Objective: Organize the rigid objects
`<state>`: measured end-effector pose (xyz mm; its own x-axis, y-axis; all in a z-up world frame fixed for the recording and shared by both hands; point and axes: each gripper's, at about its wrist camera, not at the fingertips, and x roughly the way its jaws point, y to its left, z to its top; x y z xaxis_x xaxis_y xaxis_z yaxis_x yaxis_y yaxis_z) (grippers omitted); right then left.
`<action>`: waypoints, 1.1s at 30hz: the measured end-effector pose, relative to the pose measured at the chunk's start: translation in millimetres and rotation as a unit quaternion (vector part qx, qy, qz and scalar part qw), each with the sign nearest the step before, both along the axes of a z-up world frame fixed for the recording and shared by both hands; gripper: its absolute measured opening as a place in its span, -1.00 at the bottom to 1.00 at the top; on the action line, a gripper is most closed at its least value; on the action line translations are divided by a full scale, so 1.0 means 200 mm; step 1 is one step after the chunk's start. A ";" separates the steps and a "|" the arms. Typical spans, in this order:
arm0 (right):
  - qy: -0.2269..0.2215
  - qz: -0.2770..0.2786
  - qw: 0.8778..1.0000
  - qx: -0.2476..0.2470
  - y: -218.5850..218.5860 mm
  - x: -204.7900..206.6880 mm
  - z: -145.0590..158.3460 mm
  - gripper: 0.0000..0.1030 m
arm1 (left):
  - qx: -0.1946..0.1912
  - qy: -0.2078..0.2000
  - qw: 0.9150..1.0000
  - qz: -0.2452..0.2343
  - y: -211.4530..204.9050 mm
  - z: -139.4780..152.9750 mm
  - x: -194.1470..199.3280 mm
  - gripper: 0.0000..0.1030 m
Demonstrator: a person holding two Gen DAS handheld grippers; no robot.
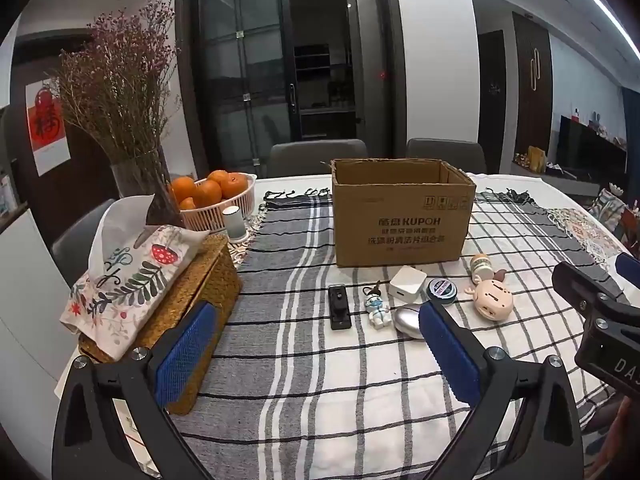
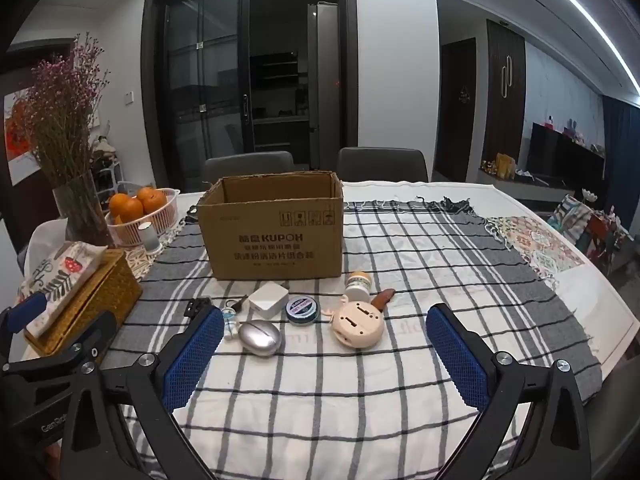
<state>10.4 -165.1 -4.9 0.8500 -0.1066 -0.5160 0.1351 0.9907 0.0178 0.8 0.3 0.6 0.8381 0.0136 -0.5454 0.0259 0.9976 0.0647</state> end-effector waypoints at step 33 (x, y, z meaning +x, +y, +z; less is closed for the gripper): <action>0.001 0.006 1.000 0.009 0.01 0.01 0.00 0.99 | -0.005 -0.009 1.000 0.000 0.00 -0.01 0.00 0.99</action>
<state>11.4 -163.5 -5.7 0.8496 -0.0877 -0.5201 0.1235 0.9917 0.0346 0.2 0.9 -2.3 0.8473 0.0089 -0.5310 0.0246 0.9981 0.0561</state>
